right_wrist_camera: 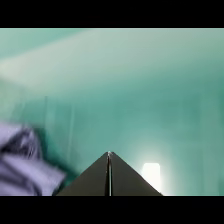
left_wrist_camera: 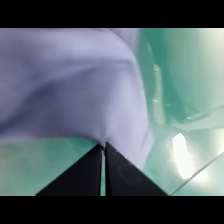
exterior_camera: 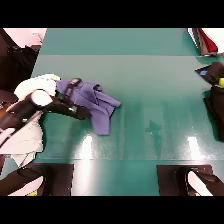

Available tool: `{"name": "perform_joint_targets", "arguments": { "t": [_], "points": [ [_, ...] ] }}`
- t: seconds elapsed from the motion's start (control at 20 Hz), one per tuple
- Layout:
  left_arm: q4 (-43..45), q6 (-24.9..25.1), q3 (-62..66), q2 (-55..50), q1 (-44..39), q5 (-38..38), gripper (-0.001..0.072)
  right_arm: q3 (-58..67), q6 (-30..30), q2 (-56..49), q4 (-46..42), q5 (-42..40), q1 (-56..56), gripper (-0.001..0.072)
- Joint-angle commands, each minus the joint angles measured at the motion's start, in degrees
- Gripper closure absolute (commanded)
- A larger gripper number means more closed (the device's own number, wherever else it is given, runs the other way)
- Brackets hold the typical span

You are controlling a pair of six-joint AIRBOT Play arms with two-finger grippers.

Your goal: Fold the shirts.

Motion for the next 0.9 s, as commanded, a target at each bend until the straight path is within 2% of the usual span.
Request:
{"name": "perform_joint_targets", "arguments": {
  "t": [0.0, 0.05, 0.1, 0.15, 0.25, 0.35, 0.5, 0.65, 0.85],
  "points": [
    [8.0, -1.4, 3.3, 9.1, 9.5, -11.0, 0.0683, 0.0, -3.6, -7.1, 0.3, 1.8, 11.5, 0.0693],
    [9.9, -1.4, 4.9, 11.9, 12.1, -13.7, 0.0683, 0.0, -3.6, -10.4, 0.3, 0.4, 16.3, 0.0582],
    [11.2, -1.3, 6.9, 14.3, 14.7, -16.4, 0.0683, 0.0, -3.6, -13.6, 0.3, -1.4, 20.5, 0.0324],
    [12.3, -1.3, 9.0, 16.2, 16.8, -18.6, 0.0683, 0.0, -3.6, -17.2, 0.4, -3.3, 24.5, 0.0245],
    [14.3, -1.3, 12.7, 18.0, 19.7, -22.1, 0.0683, 0.0, -6.6, -23.8, 4.5, -5.8, 30.2, 0.0245],
    [16.0, -1.3, 16.4, 18.5, 21.3, -24.2, 0.0683, 0.1, -13.7, -29.8, 15.3, -8.2, 32.7, 0.0245],
    [16.6, -1.4, 18.9, 18.5, 21.4, -23.7, 0.0683, 0.1, -20.8, -36.1, 28.2, -7.7, 33.3, 0.0246],
    [16.6, -2.2, 18.9, 18.4, 21.4, -23.6, 0.0683, 1.7, -23.0, -40.7, 31.6, -9.3, 33.5, 0.0253],
    [16.6, -4.4, 18.9, 18.4, 21.3, -23.8, 0.0683, 13.8, -23.1, -49.5, 31.1, -8.3, 34.8, 0.0261]
  ]
}}
